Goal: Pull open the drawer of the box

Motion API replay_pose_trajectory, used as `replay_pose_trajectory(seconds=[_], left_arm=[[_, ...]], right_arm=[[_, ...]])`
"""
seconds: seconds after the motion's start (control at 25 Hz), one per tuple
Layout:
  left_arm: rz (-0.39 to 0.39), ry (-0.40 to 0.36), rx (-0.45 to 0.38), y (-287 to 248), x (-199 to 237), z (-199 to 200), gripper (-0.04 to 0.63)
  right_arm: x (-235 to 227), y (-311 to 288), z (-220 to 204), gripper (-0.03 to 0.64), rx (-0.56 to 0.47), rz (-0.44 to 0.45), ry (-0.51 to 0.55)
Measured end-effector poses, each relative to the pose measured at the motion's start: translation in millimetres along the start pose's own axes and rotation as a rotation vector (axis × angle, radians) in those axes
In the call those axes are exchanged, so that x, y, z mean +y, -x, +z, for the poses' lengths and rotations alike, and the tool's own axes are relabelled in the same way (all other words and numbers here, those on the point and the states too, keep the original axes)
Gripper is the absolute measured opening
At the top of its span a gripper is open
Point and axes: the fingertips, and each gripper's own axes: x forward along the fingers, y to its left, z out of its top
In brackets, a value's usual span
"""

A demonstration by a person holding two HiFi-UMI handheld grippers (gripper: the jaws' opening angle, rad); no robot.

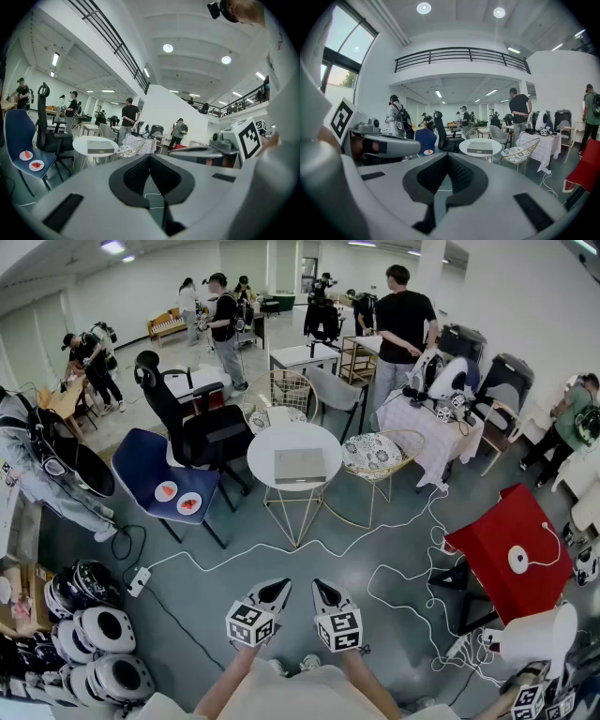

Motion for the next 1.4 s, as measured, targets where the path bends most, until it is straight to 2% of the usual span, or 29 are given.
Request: replay_pose_trajectory(seconds=[0.64,0.92,1.4], left_arm=[[0.011,-0.005,-0.005,-15,8,6,0.011],[0.016,-0.034,0.017,-33,6,2,0.011],[0.047,-0.031,0.024,-66,3,1,0.012]], right_arm=[[-9,-15,3,0.015,-0.023,0.03,-0.025],[-31,-19,0,0.015,-0.039,0.026,-0.055],[-74,-22,-14,0.015,-0.016,0.023,-0.056]])
